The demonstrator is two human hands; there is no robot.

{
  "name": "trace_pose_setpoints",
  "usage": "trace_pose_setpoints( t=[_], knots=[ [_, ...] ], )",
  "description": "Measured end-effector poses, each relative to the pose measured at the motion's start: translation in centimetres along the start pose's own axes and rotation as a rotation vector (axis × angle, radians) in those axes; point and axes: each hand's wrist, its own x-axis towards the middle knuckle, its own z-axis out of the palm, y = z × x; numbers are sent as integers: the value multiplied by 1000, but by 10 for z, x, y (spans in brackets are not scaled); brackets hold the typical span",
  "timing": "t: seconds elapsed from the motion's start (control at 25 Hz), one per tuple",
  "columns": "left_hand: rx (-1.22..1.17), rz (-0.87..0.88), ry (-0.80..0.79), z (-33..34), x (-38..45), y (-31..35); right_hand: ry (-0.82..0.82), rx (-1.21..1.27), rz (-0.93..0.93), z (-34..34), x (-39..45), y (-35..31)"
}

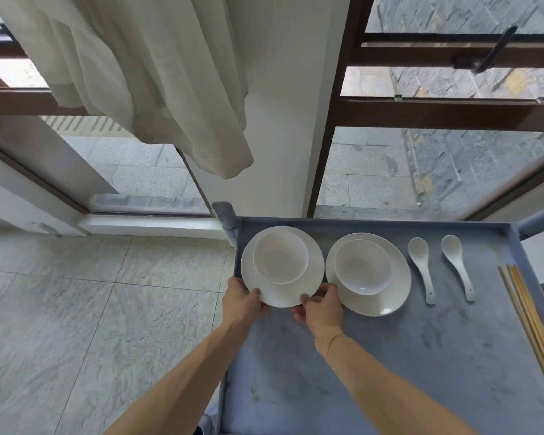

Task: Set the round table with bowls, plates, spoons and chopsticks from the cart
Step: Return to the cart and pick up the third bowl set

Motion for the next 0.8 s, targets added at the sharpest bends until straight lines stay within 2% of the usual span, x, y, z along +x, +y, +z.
trace_pose_setpoints(
  t=[0.2, 0.44, 0.8],
  knots=[
    [-239, -1, -148, -17, -16, -1, -52, 31, -51, -8, -16, -2],
    [-291, 68, -315, -29, -32, 7, -107, 91, -112, -30, -35, -13],
    [-300, 135, -488, 38, -69, 31, -45, 141, -164, -121, -42, -27]
  ],
)
